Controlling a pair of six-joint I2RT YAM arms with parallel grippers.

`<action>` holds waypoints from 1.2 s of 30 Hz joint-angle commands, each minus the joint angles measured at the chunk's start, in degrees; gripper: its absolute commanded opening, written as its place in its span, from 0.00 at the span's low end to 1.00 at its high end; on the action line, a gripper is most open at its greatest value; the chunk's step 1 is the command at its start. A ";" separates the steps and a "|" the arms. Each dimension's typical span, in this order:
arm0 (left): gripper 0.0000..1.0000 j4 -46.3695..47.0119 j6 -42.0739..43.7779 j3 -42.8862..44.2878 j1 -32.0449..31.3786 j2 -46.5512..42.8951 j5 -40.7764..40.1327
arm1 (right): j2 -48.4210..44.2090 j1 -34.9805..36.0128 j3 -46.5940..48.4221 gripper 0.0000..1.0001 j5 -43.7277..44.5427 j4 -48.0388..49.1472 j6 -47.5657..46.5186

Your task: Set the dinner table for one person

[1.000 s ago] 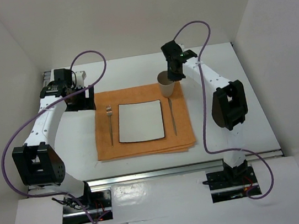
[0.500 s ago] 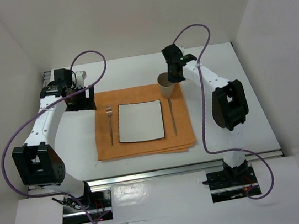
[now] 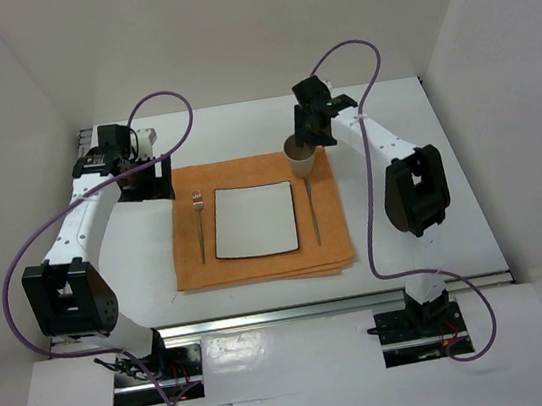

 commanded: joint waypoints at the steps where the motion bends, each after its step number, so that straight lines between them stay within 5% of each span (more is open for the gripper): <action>1: 0.91 0.43 0.76 -0.02 0.34 -2.18 1.16 | 0.78 0.37 3.41 0.65 -0.43 0.19 -1.22; 14: 0.91 0.43 0.76 -0.02 0.34 -2.18 1.16 | -2.82 0.37 11.23 0.66 0.09 -1.56 -2.81; 19: 0.91 0.43 0.76 -0.02 0.34 -2.18 1.16 | -8.69 -0.16 12.29 0.78 0.09 -2.70 -2.29; 25: 0.91 0.43 1.82 -0.02 2.61 -3.23 -0.86 | -23.79 -8.93 -7.54 1.00 -1.22 -3.76 2.19; 31: 0.93 -2.55 3.75 -1.95 8.85 -4.98 -2.09 | -40.77 -17.56 -32.66 1.00 -6.15 -3.32 5.27; 36: 0.94 -3.09 6.82 -6.96 16.32 -9.80 -4.02 | -52.47 -19.50 -42.19 1.00 -8.96 -4.63 8.87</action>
